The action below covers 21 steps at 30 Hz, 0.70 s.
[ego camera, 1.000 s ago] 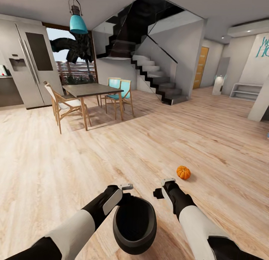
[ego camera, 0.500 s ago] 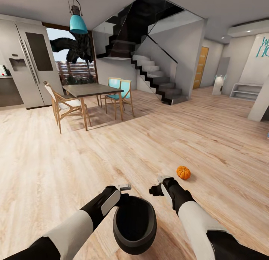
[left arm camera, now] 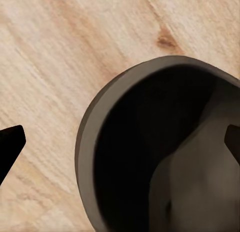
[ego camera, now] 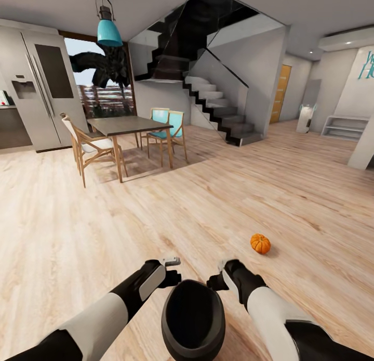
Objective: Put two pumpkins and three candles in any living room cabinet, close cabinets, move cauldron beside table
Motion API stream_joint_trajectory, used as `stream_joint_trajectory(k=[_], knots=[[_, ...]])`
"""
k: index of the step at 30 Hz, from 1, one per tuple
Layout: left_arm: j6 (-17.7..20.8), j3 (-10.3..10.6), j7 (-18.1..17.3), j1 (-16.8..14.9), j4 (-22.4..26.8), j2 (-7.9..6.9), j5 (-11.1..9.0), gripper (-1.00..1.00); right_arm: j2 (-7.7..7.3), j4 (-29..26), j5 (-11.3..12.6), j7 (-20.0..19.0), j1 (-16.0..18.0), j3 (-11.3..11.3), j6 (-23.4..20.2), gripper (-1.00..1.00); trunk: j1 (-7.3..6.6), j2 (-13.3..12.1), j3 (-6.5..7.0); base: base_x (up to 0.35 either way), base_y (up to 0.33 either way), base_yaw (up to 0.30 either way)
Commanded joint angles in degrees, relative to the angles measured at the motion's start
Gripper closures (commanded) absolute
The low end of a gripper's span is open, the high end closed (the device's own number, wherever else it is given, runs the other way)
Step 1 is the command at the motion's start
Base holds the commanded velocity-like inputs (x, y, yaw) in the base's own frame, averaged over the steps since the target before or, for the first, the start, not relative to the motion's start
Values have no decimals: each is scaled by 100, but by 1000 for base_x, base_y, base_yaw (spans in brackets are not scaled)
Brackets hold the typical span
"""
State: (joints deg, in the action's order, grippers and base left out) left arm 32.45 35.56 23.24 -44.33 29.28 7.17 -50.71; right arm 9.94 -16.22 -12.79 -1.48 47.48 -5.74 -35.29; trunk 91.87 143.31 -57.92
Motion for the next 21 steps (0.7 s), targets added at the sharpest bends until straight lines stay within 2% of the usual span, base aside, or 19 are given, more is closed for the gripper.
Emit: stream_joint_trajectory(k=[1,10,21], knots=[[0,33,49,0,-23,8,-67,-100,6,89,-59,-12,-3,-47,-22,-100,-1,2,-6,11,8,0],[67,35,-102,11,-260,63,-80,-100,6,404,-66,22,-10,-35,-6,-100,-1,2,-6,4,3,0],[95,107,-138,6,-303,127,-92,-100,6,399,-58,25,-10,-32,9,-100,-1,2,-6,0,0,0]])
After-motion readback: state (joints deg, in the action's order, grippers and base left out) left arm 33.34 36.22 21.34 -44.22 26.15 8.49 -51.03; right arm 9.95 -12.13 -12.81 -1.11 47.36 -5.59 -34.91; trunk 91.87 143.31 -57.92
